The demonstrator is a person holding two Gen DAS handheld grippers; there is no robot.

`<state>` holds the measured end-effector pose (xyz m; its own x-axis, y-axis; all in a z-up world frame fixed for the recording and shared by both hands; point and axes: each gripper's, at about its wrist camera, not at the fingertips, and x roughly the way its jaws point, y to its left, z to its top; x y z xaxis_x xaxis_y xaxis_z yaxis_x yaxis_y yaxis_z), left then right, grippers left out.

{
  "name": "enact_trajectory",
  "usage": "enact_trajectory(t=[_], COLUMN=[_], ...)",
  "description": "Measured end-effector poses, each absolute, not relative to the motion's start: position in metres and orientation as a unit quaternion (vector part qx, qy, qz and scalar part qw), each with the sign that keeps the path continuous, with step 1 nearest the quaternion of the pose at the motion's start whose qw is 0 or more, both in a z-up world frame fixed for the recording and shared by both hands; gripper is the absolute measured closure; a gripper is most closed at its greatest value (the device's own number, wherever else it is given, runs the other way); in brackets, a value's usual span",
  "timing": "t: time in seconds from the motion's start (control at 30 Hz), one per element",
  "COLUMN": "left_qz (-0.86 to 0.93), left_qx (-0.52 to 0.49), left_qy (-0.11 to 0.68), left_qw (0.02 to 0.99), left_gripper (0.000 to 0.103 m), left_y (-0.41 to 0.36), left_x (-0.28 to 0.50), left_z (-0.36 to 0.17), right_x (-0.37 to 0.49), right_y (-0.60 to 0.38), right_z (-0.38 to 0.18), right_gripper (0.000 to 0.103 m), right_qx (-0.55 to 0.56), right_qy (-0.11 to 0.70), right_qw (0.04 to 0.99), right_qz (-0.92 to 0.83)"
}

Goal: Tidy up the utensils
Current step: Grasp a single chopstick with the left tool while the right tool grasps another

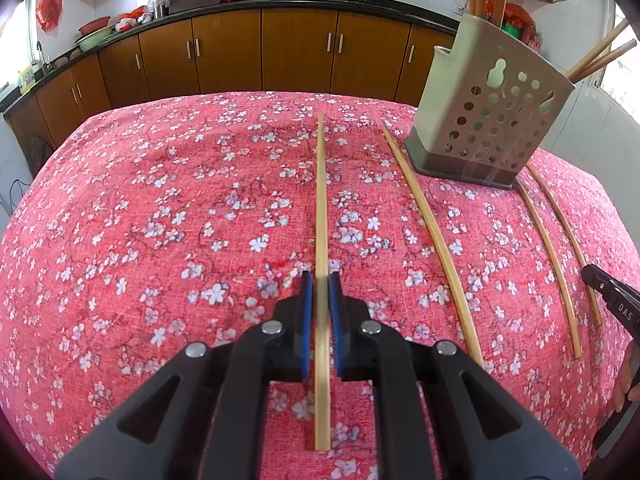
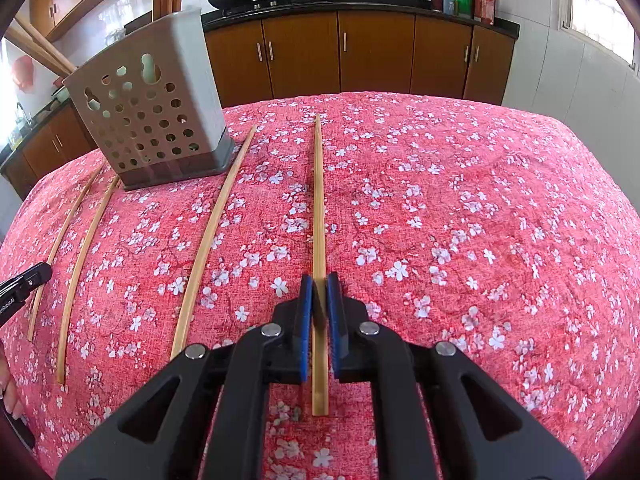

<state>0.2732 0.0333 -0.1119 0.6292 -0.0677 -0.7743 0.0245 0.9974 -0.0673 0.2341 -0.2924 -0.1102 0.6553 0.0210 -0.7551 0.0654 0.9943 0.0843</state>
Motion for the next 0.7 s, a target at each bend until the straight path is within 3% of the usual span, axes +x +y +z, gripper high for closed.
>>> enact_trajectory(t=[0.7], left_qz=[-0.026], left_qx=[-0.028], left_qy=[0.431], left_qw=[0.902], left_gripper=[0.092], left_y=[0.034], left_x=[0.2733], left_z=[-0.1117], right_x=[0.2342], right_y=[-0.2932], right_z=[-0.1099], right_gripper=[0.094], right_qx=[0.052], right_qy=[0.415], right_qw=[0.908], right_qz=[-0.012])
